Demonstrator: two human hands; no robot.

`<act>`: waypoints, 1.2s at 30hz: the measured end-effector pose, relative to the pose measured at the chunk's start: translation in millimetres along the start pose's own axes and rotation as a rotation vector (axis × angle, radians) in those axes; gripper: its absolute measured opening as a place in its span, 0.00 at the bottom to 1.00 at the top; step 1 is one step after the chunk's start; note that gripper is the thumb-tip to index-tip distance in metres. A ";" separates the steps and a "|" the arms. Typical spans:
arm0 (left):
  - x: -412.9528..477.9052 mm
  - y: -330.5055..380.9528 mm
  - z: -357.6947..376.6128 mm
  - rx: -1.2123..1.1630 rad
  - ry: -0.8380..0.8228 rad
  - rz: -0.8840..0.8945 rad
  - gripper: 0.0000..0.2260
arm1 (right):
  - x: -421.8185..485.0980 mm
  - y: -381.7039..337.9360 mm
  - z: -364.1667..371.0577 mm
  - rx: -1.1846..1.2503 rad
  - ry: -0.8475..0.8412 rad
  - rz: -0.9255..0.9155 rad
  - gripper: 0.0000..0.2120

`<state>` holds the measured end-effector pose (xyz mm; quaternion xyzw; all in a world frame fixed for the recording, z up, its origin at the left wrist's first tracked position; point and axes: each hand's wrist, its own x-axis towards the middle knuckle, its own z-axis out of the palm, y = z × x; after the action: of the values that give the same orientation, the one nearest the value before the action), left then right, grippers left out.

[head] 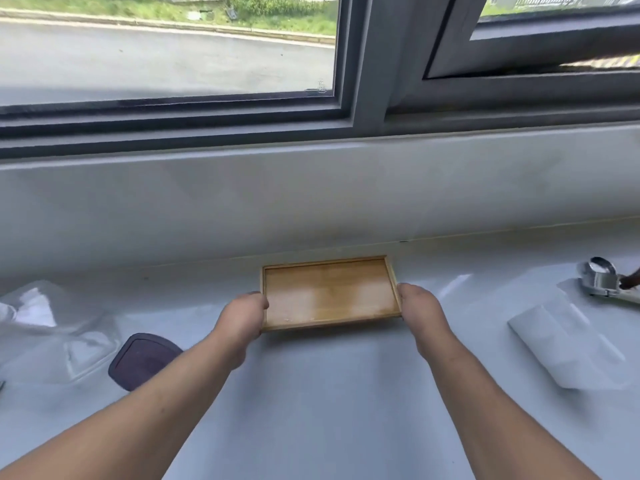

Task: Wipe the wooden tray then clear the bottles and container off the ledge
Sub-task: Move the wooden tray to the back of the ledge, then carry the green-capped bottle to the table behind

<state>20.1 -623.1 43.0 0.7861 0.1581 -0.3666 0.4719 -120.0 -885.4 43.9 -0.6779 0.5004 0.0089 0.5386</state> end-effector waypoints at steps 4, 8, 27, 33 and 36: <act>23.4 13.8 12.7 -0.021 -0.005 -0.012 0.14 | 32.7 -4.8 -0.1 0.012 0.007 -0.028 0.16; 41.2 21.4 21.1 -0.055 0.020 -0.014 0.10 | 58.6 -5.8 3.5 -0.052 0.012 -0.043 0.17; -66.5 -19.5 -61.8 0.673 0.214 0.657 0.33 | -138.0 27.9 95.2 -0.435 -0.015 -0.482 0.36; -119.7 -63.4 -178.8 0.526 0.357 0.675 0.25 | -222.6 -10.4 154.0 -0.486 -0.016 -0.651 0.32; -143.9 -100.6 -248.7 0.479 0.439 0.665 0.23 | -271.4 -22.3 201.0 -0.493 -0.053 -0.733 0.29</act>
<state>-31.6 -345.0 155.5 0.9399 -0.0955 -0.0466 0.3245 -134.3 -557.1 125.2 -0.9182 0.1960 -0.0465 0.3411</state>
